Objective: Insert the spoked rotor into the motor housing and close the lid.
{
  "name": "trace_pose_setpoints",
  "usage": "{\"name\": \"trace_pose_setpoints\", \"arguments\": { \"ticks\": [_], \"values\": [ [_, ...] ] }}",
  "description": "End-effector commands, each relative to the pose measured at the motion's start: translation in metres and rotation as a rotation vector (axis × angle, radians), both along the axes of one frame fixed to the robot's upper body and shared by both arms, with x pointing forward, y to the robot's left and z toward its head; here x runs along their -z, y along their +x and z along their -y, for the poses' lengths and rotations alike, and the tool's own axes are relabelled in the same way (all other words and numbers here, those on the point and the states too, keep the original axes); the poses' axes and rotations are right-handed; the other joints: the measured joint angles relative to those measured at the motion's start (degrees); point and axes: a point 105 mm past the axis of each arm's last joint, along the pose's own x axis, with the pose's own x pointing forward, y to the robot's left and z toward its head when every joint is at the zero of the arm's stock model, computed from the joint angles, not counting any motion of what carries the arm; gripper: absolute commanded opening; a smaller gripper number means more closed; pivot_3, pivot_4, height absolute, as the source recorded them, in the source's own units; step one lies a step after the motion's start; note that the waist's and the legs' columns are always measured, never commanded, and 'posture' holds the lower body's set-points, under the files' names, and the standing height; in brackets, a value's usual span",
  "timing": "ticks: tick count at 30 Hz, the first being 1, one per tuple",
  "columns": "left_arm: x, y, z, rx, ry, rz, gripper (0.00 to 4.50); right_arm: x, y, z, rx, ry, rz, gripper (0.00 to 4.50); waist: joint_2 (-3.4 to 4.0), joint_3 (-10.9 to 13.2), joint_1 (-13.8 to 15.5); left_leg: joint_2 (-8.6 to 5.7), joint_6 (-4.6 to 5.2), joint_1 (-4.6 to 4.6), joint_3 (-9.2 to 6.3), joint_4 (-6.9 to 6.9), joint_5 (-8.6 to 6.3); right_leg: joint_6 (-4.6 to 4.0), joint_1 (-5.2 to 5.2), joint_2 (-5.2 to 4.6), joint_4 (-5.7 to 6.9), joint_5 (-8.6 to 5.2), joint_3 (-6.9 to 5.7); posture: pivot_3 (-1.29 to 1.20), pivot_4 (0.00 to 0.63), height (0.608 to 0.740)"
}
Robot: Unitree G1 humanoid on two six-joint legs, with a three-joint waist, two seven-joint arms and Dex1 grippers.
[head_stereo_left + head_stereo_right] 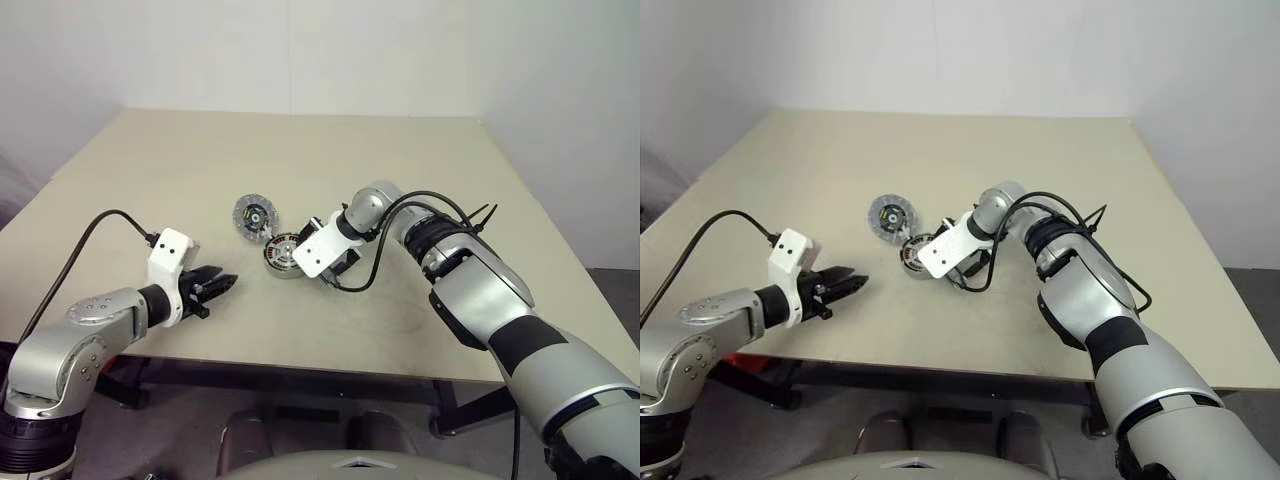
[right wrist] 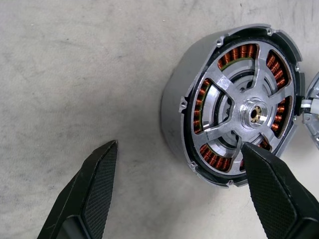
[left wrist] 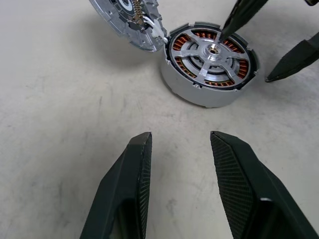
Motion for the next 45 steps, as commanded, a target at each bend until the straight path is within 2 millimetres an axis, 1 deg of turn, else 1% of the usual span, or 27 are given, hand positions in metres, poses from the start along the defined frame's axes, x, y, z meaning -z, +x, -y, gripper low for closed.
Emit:
{"name": "trace_pose_setpoints", "arguments": {
  "ticks": [1, 4, 9, 17, 22, 28, 32, 36, 38, 42, 45],
  "values": [
    [-0.007, 0.0, 0.003, 0.007, 0.004, 0.04, 1.97, -0.005, 0.0, 0.006, -0.044, -0.029, 0.031, 4.46, 0.0, 0.0, -0.1, 0.0, 0.0, -0.01, 0.0, 0.0, 0.0, 0.0, 0.0, 0.0, 0.0, 0.0, 0.0, 0.0, 0.0, 0.74],
    [-0.007, 0.0, 0.004, 0.006, 0.005, 0.043, 1.97, -0.001, -0.001, 0.008, -0.049, -0.05, 0.025, 4.46, 0.0, 0.0, -0.1, -0.01, 0.01, -0.04, 0.0, 0.0, -0.01, 0.0, 0.0, -0.01, -0.02, 0.0, 0.0, 0.0, 0.0, 0.74],
    [-0.008, 0.002, 0.006, 0.007, 0.009, 0.054, 1.97, 0.01, 0.003, 0.014, -0.019, -0.085, 0.051, 4.46, -0.02, 0.0, -0.4, -0.01, 0.01, 0.06, 0.0, 0.0, -0.01, 0.0, 0.07, -0.01, -0.01, 0.0, 0.0, 0.0, 0.0, 0.74],
    [-0.007, 0.001, 0.005, 0.001, 0.019, 0.058, 1.97, 0.015, 0.001, 0.02, -0.082, -0.154, 0.089, 4.46, -0.02, 0.0, -0.5, -0.05, 0.02, 0.49, -0.01, 0.01, -0.01, 0.03, 0.49, -0.02, 0.0, -0.01, 0.02, 0.0, 0.0, 0.74],
    [-0.007, 0.002, 0.006, 0.0, 0.018, 0.062, 1.97, 0.009, 0.003, 0.018, -0.111, -0.165, 0.119, 4.46, -0.02, 0.0, -0.5, -0.09, 0.04, 0.84, -0.03, 0.01, -0.03, 0.32, 0.88, -0.05, -0.02, -0.19, 0.02, 0.0, 0.0, 0.74],
    [-0.006, 0.003, 0.009, 0.002, 0.013, 0.066, 1.97, 0.002, 0.006, 0.017, -0.119, -0.183, 0.14, 4.46, -0.01, 0.0, -0.5, -0.1, 0.05, 0.83, -0.04, 0.01, -0.04, 0.32, 0.87, -0.05, -0.03, -0.19, 0.02, 0.0, 0.0, 0.74],
    [-0.003, 0.002, 0.013, 0.006, 0.009, 0.065, 1.97, -0.008, 0.009, 0.016, -0.146, -0.196, 0.177, 4.46, -0.01, 0.0, -0.5, -0.1, 0.06, 0.81, -0.04, 0.01, -0.05, 0.31, 0.85, -0.05, -0.03, -0.18, 0.03, 0.0, 0.0, 0.74],
    [-0.002, 0.002, 0.014, 0.005, 0.005, 0.066, 1.97, -0.017, 0.005, 0.013, -0.212, -0.206, 0.185, 4.46, -0.01, 0.0, -0.7, -0.08, 0.08, 0.71, -0.05, 0.0, -0.05, 0.14, 0.72, -0.02, -0.03, -0.09, 0.02, 0.0, 0.0, 0.74],
    [-0.003, 0.003, 0.014, 0.005, 0.005, 0.069, 1.97, -0.018, 0.005, 0.012, -0.226, -0.21, 0.188, 4.46, 0.0, 0.0, -0.9, -0.08, 0.09, 0.59, -0.04, 0.0, -0.06, 0.02, 0.56, -0.01, -0.03, -0.02, 0.05, 0.0, 0.0, 0.74],
    [-0.004, 0.005, 0.014, 0.001, 0.006, 0.077, 1.97, -0.016, 0.005, 0.009, -0.232, -0.213, 0.199, 4.46, 0.0, 0.0, -0.9, -0.07, 0.09, -0.01, -0.04, 0.0, -0.05, -0.03, 0.02, 0.0, -0.02, 0.01, 0.04, 0.0, 0.0, 0.74],
    [-0.003, 0.004, 0.014, -0.001, 0.006, 0.077, 1.97, -0.019, 0.005, 0.004, -0.236, -0.194, 0.209, 4.46, -0.01, 0.0, -0.9, -0.06, 0.09, -0.05, -0.04, 0.0, -0.06, -0.04, -0.02, 0.0, -0.03, 0.01, 0.03, 0.0, 0.0, 0.74]
  ]
}}
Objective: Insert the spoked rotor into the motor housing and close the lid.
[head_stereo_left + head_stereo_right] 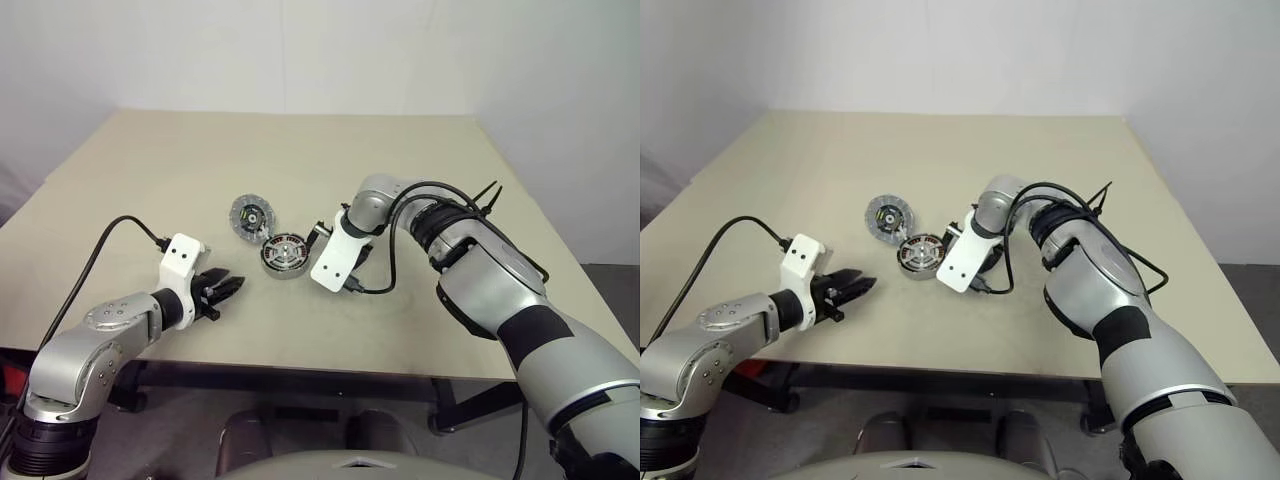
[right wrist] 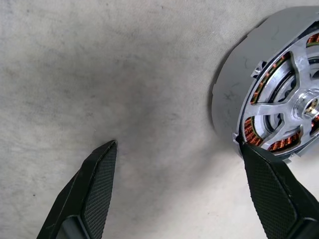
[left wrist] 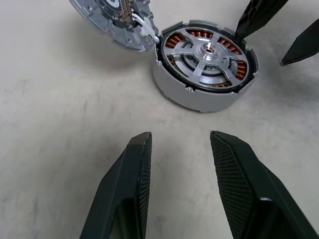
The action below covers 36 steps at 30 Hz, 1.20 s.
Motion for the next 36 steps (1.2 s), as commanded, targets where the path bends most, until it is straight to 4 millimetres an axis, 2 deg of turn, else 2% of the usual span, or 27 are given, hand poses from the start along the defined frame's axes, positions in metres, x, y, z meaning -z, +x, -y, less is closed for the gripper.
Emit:
{"name": "trace_pose_setpoints", "arguments": {
  "ticks": [1, 6, 11, 19, 30, 33, 36],
  "values": [
    [-0.011, 0.001, 0.003, 0.013, 0.006, 0.058, 1.97, -0.017, 0.005, -0.01, -0.029, 0.026, 0.053, 4.46, 0.0, 0.0, 0.0, 0.0, 0.0, 0.01, 0.0, 0.0, 0.0, 0.0, 0.0, 0.0, 0.0, 0.0, 0.0, 0.0, 0.0, 0.74],
    [-0.009, 0.0, 0.005, 0.014, 0.002, 0.053, 1.97, -0.032, 0.009, -0.014, -0.022, 0.074, 0.085, 4.46, 0.02, 0.0, 0.0, 0.01, 0.0, 0.01, 0.0, 0.0, 0.0, 0.0, -0.02, 0.0, 0.01, 0.0, 0.0, 0.0, 0.0, 0.74],
    [-0.009, 0.001, 0.005, 0.017, 0.005, 0.054, 1.97, -0.043, 0.005, -0.021, -0.06, 0.11, 0.075, 4.46, 0.02, 0.0, 0.0, 0.02, 0.0, 0.0, 0.0, 0.0, 0.0, 0.0, -0.02, 0.01, 0.01, 0.0, 0.0, 0.0, 0.0, 0.74],
    [-0.012, 0.004, 0.005, 0.019, 0.01, 0.065, 1.97, -0.017, -0.003, -0.017, -0.07, 0.047, 0.025, 4.46, 0.01, 0.0, 0.0, 0.02, 0.0, -0.02, 0.0, 0.0, 0.0, 0.0, -0.03, 0.01, 0.0, 0.0, 0.0, 0.0, 0.0, 0.74],
    [-0.01, 0.001, 0.003, 0.004, 0.015, 0.063, 1.97, -0.009, -0.003, -0.027, -0.045, 0.05, 0.029, 4.46, 0.02, 0.0, 0.0, 0.02, 0.0, -0.03, 0.0, 0.0, 0.0, -0.01, -0.04, 0.01, 0.01, 0.0, -0.01, 0.0, 0.0, 0.74],
    [-0.01, 0.001, 0.002, 0.0, 0.017, 0.066, 1.97, -0.004, 0.0, -0.024, -0.022, 0.039, 0.041, 3.87, 0.02, 0.0, 0.0, 0.02, 0.0, -0.03, 0.0, 0.0, 0.0, 0.0, -0.04, 0.0, 0.01, 0.0, -0.01, 0.0, 0.0, 0.74],
    [-0.011, 0.001, 0.002, -0.002, 0.018, 0.067, 1.97, -0.002, 0.001, -0.023, -0.015, 0.037, 0.044, 2.85, 0.02, 0.0, 0.0, 0.01, 0.0, -0.02, 0.0, 0.0, 0.0, 0.0, -0.03, 0.0, 0.01, 0.0, 0.0, 0.0, 0.0, 0.74]
  ]
}}
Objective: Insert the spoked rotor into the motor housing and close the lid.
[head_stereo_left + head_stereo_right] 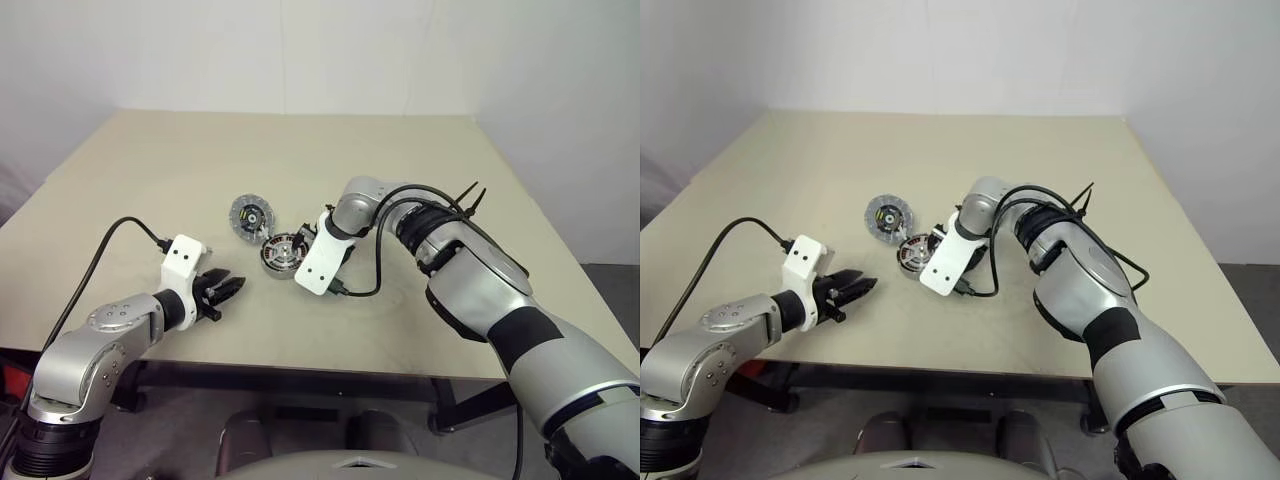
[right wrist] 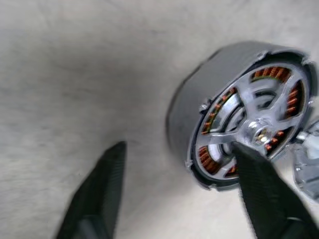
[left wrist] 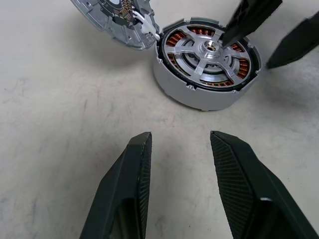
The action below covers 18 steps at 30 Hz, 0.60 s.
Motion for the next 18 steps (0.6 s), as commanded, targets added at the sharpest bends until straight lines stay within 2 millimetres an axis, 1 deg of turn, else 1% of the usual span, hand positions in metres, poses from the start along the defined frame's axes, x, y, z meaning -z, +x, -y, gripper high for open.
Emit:
{"name": "trace_pose_setpoints", "arguments": {
  "ticks": [1, 7, 11, 12, 13, 18],
  "values": [
    [-0.0139, 0.0012, 0.0009, 0.004, 0.01, 0.068, 1.97, -0.0008, 0.0033, 0.0021, 0.009, -0.012, 0.019, 2.46, 0.0, 0.0, 0.0, 0.0, 0.0, 0.03, 0.0, 0.0, 0.0, 0.0, 0.02, 0.0, 0.0, 0.0, 0.0, 0.0, 0.0, 0.74],
    [-0.0138, 0.0016, 0.001, 0.007, 0.013, 0.069, 1.97, -0.0045, 0.0031, -0.0004, 0.002, 0.0, 0.021, 0.47, -0.02, 0.0, 0.0, 0.0, 0.0, 0.08, 0.0, 0.0, 0.0, 0.0, 0.05, 0.0, 0.02, 0.0, 0.01, 0.0, 0.0, 0.74],
    [-0.0143, 0.0027, 0.0008, 0.008, 0.014, 0.073, 1.97, -0.0047, 0.0031, -0.0005, 0.003, 0.007, 0.019, 0.47, -0.01, 0.0, 0.0, 0.01, 0.0, 0.11, 0.0, 0.0, 0.0, 0.0, 0.06, 0.01, 0.03, 0.0, 0.01, 0.0, 0.0, 0.74],
    [-0.0143, 0.0027, 0.0007, 0.008, 0.015, 0.073, 1.97, -0.0045, 0.0032, -0.0004, 0.006, 0.009, 0.018, 0.11, -0.01, 0.0, 0.0, 0.01, 0.0, 0.11, 0.0, 0.0, 0.0, 0.0, 0.06, 0.01, 0.04, 0.0, 0.01, 0.0, 0.0, 0.74],
    [-0.0142, 0.0028, 0.0007, 0.008, 0.016, 0.073, 1.97, -0.0044, 0.0033, -0.0002, 0.009, 0.011, 0.017, 0.02, -0.01, 0.0, 0.0, 0.01, 0.0, 0.1, 0.0, 0.0, 0.0, 0.0, 0.06, 0.01, 0.04, 0.0, 0.01, 0.0, 0.0, 0.74],
    [-0.0142, 0.0035, 0.0007, 0.006, 0.017, 0.075, 1.97, -0.0054, 0.0042, 0.0024, 0.03, 0.026, 0.003, 0.0, -0.01, 0.0, 0.0, 0.02, 0.0, 0.09, 0.0, 0.0, 0.0, 0.0, 0.04, 0.02, 0.04, 0.0, 0.01, 0.0, 0.0, 0.74]
  ]
}}
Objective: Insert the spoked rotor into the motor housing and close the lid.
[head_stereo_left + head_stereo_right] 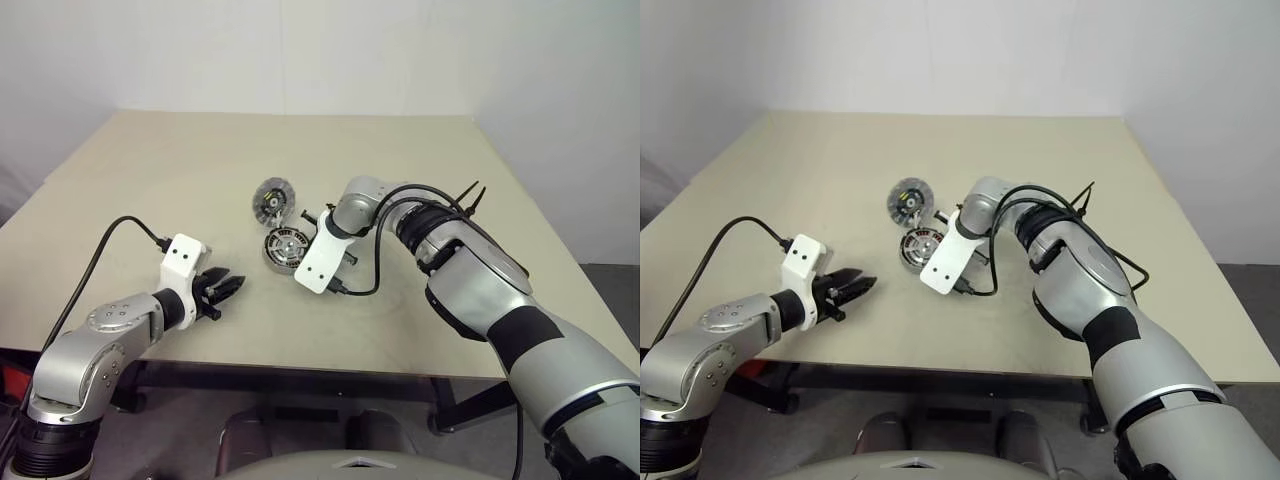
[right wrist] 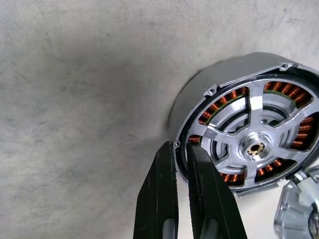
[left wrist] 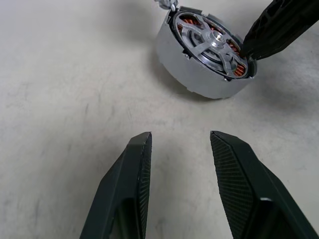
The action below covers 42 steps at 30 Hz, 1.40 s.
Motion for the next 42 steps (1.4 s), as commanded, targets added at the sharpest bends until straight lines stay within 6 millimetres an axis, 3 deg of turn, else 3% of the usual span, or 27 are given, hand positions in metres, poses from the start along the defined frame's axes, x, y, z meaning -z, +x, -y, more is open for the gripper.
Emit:
{"name": "trace_pose_setpoints", "arguments": {
  "ticks": [1, 8, 16, 24, 30, 34, 42],
  "values": [
    [-0.012, 0.003, 0.001, 0.007, 0.015, 0.06, 1.97, -0.004, 0.002, 0.001, 0.035, 0.038, -0.016, 0.0, 0.0, 0.0, 0.0, 0.0, 0.0, -0.01, 0.0, 0.0, 0.0, 0.0, 0.0, 0.0, 0.0, 0.0, 0.0, 0.0, 0.0, 0.74],
    [-0.011, 0.003, 0.002, 0.001, 0.01, 0.06, 1.97, -0.013, -0.014, 0.007, 0.106, 0.109, -0.254, 0.0, -0.01, 0.0, 0.1, 0.0, 0.03, -0.1, 0.0, 0.0, -0.01, -0.01, -0.01, -0.01, -0.06, -0.01, -0.02, 0.0, 0.0, 0.74],
    [-0.007, 0.002, 0.007, 0.002, -0.004, 0.058, 1.97, -0.033, -0.02, 0.01, 0.335, 0.266, -0.509, 0.0, -0.01, 0.0, 0.3, 0.01, 0.08, -0.15, 0.0, 0.0, -0.03, -0.04, -0.03, -0.01, -0.1, -0.02, -0.04, 0.0, 0.0, 0.74],
    [-0.006, 0.003, 0.008, 0.005, -0.001, 0.06, 1.97, -0.035, -0.027, 0.001, 0.634, 0.344, -0.719, 0.0, -0.02, 0.0, 0.3, 0.02, 0.06, -0.1, 0.0, 0.0, -0.02, -0.04, -0.02, 0.0, -0.07, -0.02, -0.04, 0.0, 0.0, 0.74],
    [-0.006, 0.002, 0.007, 0.003, 0.003, 0.06, 1.97, -0.035, -0.038, -0.002, 0.696, 0.345, -0.776, 0.0, -0.02, 0.0, 0.5, 0.02, 0.04, -0.13, 0.0, 0.0, -0.01, -0.04, -0.03, -0.01, -0.1, -0.02, -0.03, 0.0, 0.0, 0.74],
    [-0.007, -0.001, 0.005, -0.005, 0.007, 0.059, 1.97, -0.043, -0.041, -0.03, 0.983, 0.421, -0.985, 0.0, 0.0, 0.0, 0.2, 0.03, 0.0, -0.03, 0.0, -0.01, 0.01, -0.03, -0.01, 0.01, -0.05, -0.02, -0.01, 0.0, 0.0, 0.74],
    [-0.008, -0.003, 0.001, -0.019, 0.017, 0.06, 1.97, -0.034, -0.029, -0.054, 1.339, 0.502, -1.063, 0.0, 0.02, 0.0, 0.8, 0.02, -0.1, -0.02, -0.01, -0.1, 0.05, -0.02, -0.02, 0.0, -0.07, -0.03, -0.01, 0.0, 0.0, 0.74]
  ]
}}
